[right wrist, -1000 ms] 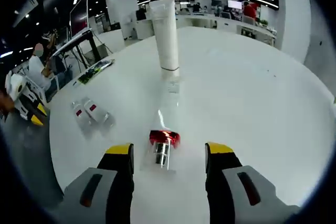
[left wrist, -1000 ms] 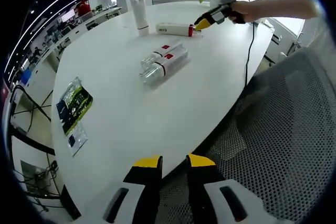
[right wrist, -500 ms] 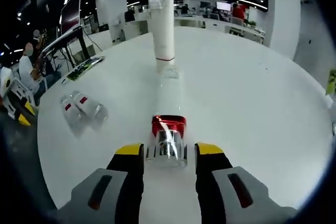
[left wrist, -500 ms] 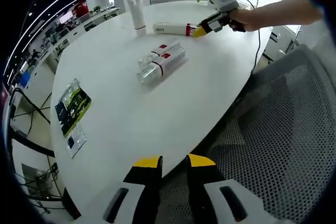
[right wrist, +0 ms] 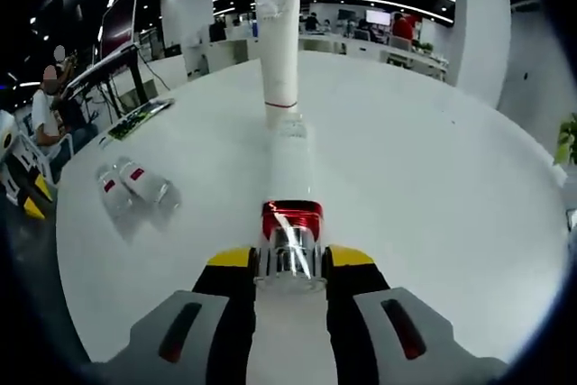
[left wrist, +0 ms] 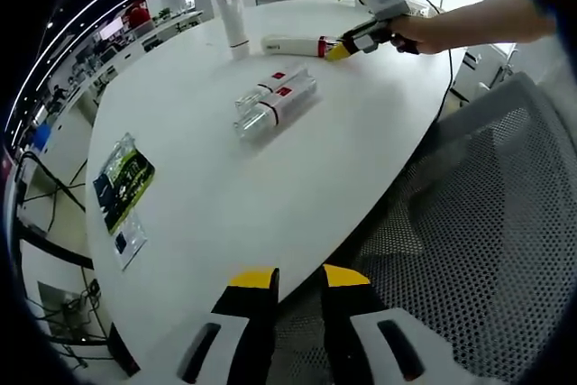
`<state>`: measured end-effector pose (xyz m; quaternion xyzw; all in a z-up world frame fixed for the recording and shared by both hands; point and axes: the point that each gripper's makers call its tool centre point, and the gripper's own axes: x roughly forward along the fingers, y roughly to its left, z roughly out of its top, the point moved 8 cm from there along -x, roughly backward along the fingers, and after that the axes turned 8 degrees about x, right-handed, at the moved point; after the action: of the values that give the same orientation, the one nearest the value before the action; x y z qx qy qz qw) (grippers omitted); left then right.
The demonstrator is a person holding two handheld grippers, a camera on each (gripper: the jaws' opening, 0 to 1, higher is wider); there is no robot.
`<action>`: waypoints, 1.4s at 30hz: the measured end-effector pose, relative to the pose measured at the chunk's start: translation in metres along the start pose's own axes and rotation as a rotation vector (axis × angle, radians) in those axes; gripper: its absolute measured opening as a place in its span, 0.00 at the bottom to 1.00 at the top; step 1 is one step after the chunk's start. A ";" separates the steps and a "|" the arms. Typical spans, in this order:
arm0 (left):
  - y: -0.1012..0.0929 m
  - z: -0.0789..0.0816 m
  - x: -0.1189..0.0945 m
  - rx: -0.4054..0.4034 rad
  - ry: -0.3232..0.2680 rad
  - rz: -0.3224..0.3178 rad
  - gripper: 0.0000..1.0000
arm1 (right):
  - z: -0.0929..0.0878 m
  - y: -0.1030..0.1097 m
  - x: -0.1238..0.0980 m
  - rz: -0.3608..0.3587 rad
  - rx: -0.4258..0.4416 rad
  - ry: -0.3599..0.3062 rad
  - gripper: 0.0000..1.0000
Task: Arrange the skincare products in the storage area until every visible bottle or jar stands upright without overlapping.
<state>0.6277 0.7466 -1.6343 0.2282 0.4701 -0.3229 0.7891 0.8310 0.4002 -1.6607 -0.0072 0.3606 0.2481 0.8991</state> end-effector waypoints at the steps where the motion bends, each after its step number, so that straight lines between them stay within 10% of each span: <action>1: 0.000 0.001 0.000 -0.004 -0.008 -0.001 0.19 | 0.001 -0.001 0.000 -0.004 -0.004 0.009 0.26; 42: 0.002 0.004 -0.003 0.024 -0.032 0.040 0.19 | 0.081 -0.007 -0.059 0.065 0.042 0.040 0.25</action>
<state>0.6304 0.7464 -1.6297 0.2418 0.4486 -0.3162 0.8001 0.8494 0.3839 -1.5635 0.0184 0.3834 0.2695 0.8832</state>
